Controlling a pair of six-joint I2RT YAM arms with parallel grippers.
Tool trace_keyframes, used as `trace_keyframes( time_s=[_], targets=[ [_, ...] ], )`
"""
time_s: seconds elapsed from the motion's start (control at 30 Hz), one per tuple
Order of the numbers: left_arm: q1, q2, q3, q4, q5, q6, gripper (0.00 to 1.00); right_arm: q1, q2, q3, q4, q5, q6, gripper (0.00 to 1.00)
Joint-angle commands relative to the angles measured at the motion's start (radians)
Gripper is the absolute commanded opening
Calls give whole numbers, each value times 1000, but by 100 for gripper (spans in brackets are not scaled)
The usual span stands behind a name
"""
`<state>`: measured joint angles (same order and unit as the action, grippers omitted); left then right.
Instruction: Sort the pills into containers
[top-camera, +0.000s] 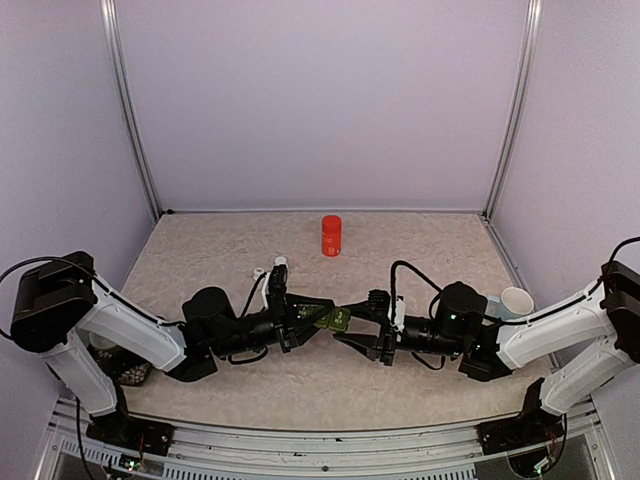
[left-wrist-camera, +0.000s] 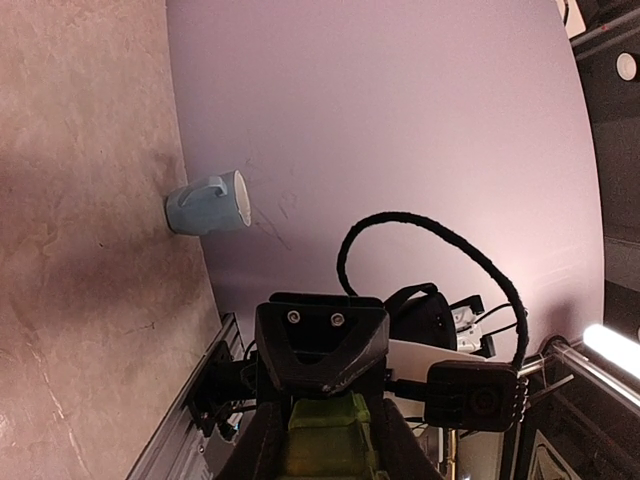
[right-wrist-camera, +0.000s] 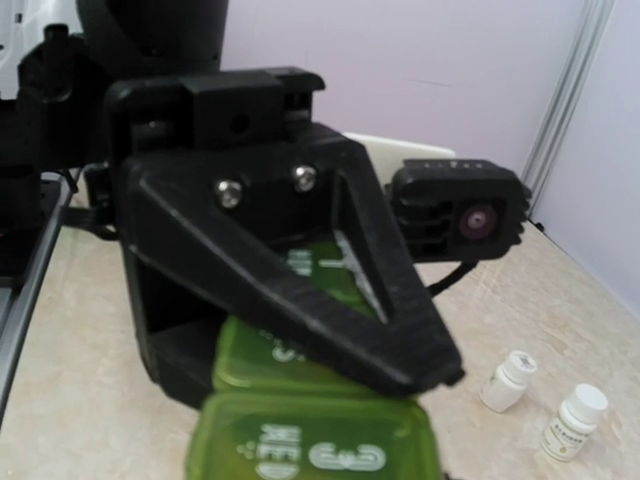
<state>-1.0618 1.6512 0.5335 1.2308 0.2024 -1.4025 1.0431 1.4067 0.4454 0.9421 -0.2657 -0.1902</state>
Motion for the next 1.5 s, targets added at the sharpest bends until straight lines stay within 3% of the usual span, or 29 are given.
trace_keyframes(
  time_s=[0.0,0.33,0.7,1.03,1.33,1.47],
  targets=[
    [-12,12,22,5,11,11,20,-9,-26,-7,53,-20,25,47],
    [-19,4,8,-6,-6,20,19,-11,-31,-5,72,-37,66,46],
    [-45,0,13,-46,-34,56,17,-18,-8,-19,153,-43,143,31],
    [-70,15,-2,-87,-69,47,15,-35,-2,-12,255,-98,221,30],
    [-85,-55,18,-265,-127,122,13,-43,14,-3,341,-100,336,28],
    [-86,-75,11,-281,-142,134,13,-44,24,-5,391,-98,387,32]
  ],
)
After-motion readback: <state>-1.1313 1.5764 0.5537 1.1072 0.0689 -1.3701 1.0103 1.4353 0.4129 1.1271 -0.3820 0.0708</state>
